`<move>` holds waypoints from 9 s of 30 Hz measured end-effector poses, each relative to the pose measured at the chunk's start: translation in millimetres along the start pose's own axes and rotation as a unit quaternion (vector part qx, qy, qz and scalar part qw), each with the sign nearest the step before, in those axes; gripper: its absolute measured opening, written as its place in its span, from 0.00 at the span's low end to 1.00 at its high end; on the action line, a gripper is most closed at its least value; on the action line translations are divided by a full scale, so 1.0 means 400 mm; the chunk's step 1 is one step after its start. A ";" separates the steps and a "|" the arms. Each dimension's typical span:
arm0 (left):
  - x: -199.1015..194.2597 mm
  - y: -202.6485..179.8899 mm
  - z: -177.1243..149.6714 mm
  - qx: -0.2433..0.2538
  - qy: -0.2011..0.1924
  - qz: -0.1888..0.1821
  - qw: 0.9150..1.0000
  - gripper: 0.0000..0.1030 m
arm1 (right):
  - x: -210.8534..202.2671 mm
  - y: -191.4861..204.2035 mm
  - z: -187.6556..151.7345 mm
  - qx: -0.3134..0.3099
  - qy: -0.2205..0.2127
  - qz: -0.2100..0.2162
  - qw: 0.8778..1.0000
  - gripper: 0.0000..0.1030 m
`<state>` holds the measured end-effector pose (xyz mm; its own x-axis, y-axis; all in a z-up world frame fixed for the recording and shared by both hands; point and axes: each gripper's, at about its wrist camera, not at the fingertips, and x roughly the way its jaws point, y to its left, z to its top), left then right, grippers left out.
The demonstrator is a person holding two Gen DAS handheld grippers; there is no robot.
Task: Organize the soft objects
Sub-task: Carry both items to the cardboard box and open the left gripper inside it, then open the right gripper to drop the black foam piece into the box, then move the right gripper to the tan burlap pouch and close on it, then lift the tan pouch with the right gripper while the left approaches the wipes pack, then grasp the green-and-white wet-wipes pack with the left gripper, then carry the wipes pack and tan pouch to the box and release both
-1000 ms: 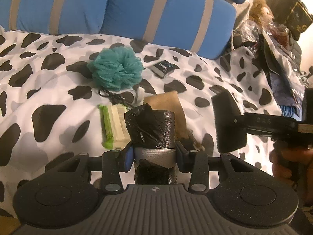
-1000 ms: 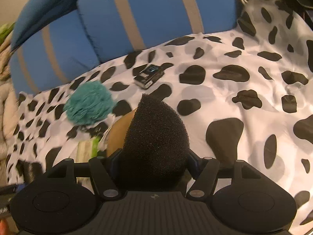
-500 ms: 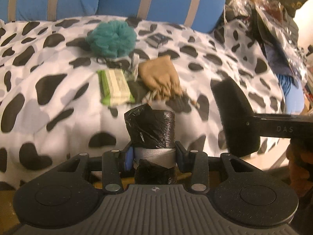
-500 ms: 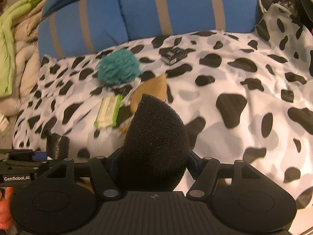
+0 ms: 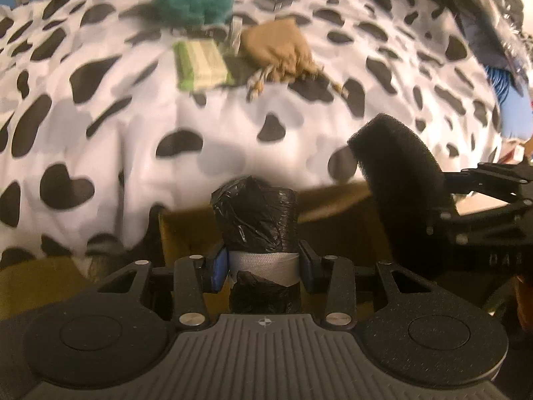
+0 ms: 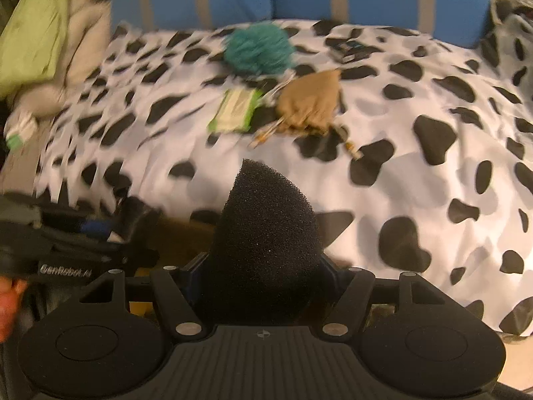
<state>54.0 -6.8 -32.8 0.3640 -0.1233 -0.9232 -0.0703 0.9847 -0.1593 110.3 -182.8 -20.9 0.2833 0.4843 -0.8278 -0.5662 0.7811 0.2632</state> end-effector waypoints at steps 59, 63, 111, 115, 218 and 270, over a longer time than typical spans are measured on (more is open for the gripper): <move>-0.057 0.037 0.026 -0.065 -0.096 0.052 0.992 0.74 | -0.034 -0.044 0.024 0.063 -0.067 -0.084 0.992 1.00; -0.067 0.039 0.034 -0.071 -0.119 0.049 0.989 0.74 | -0.035 -0.047 0.031 0.063 -0.077 -0.094 0.991 1.00; 0.043 0.108 0.290 -0.024 -0.140 0.075 0.987 0.74 | 0.213 -0.154 0.323 0.007 -0.070 -0.011 0.997 0.68; 0.054 0.115 0.306 -0.022 -0.136 0.079 0.987 0.74 | 0.248 -0.167 0.347 0.015 -0.060 -0.004 0.998 0.63; 0.033 0.133 0.276 -0.083 -0.152 -0.004 0.985 0.47 | -0.004 -0.138 0.229 0.036 -0.147 -0.016 0.988 0.11; -0.061 0.008 -0.020 0.012 -0.062 0.016 0.998 0.47 | -0.068 0.089 -0.069 -0.069 0.008 0.082 0.994 0.12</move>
<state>37.2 -1.5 -13.5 0.4749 -0.0776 -0.8766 -0.0614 0.9908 -0.1209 61.0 -179.0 -2.4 0.1667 0.5936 -0.7873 -0.7053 0.6297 0.3255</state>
